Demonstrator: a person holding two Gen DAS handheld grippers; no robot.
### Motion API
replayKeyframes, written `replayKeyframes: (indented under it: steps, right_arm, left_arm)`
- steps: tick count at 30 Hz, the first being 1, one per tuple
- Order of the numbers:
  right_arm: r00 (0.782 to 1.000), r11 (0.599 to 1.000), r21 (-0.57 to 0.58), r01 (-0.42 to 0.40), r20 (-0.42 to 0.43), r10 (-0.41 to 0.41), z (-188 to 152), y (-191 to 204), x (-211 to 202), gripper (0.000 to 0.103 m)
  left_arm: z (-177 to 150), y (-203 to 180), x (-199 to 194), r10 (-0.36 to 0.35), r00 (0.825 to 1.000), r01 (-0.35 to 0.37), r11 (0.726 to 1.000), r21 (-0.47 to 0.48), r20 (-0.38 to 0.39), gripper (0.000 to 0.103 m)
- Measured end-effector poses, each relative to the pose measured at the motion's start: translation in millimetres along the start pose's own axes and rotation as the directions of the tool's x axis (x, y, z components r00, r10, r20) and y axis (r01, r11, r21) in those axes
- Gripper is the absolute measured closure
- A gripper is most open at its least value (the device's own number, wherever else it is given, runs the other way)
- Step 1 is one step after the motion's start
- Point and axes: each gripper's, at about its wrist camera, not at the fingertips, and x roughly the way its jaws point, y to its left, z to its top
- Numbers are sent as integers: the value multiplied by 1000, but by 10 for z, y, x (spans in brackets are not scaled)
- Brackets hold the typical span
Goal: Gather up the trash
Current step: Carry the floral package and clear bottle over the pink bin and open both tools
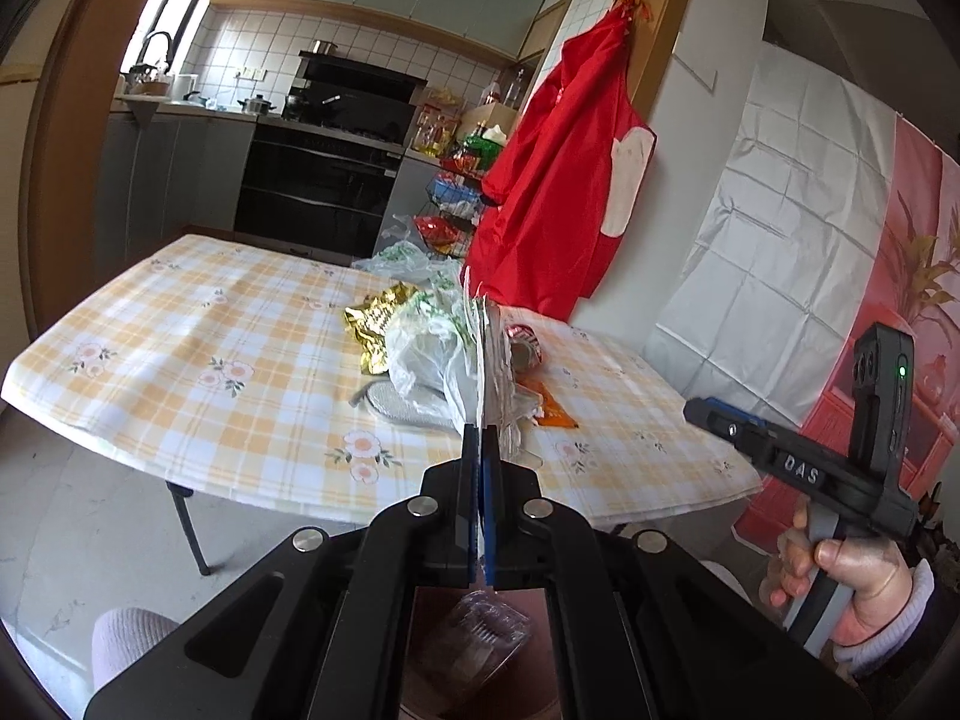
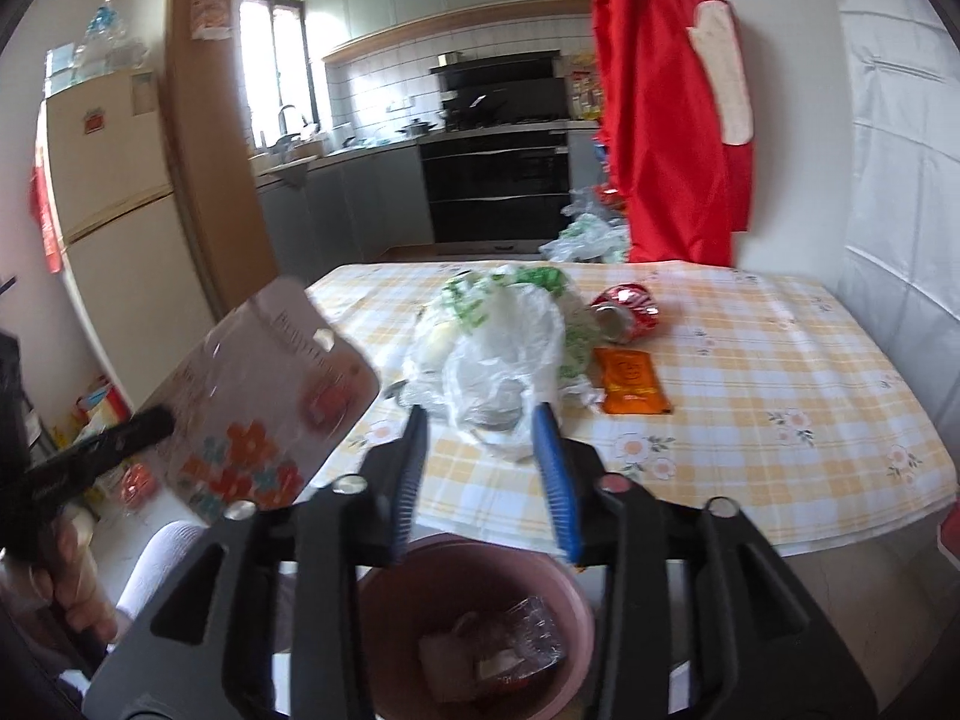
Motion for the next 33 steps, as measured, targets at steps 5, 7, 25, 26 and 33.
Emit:
replayKeyframes:
  steps: [5, 7, 25, 26, 33]
  right_arm:
    - [996, 996, 40, 83, 43, -85, -6, -177, -86, 21]
    - [993, 993, 61, 103, 55, -106, -14, -248, -125, 17]
    - [989, 984, 124, 129, 56, -137, -115, -479, -193, 15]
    - [989, 984, 124, 130, 54, -138, -119, -478, -188, 15]
    - [990, 983, 125, 131, 40, -136, -132, -470, -165, 15]
  left_arm:
    - [-146, -92, 44, -14, 998, 15, 1000, 14, -61, 102]
    - [-209, -134, 69, -17, 996, 19, 1000, 20, -88, 102]
    - [-358, -201, 232, -15, 990, 16, 1000, 5, -142, 46]
    - [-352, -170, 226, -6, 991, 5, 1000, -6, -137, 44]
    - [-353, -57, 190, 38, 992, -44, 998, -46, -124, 34]
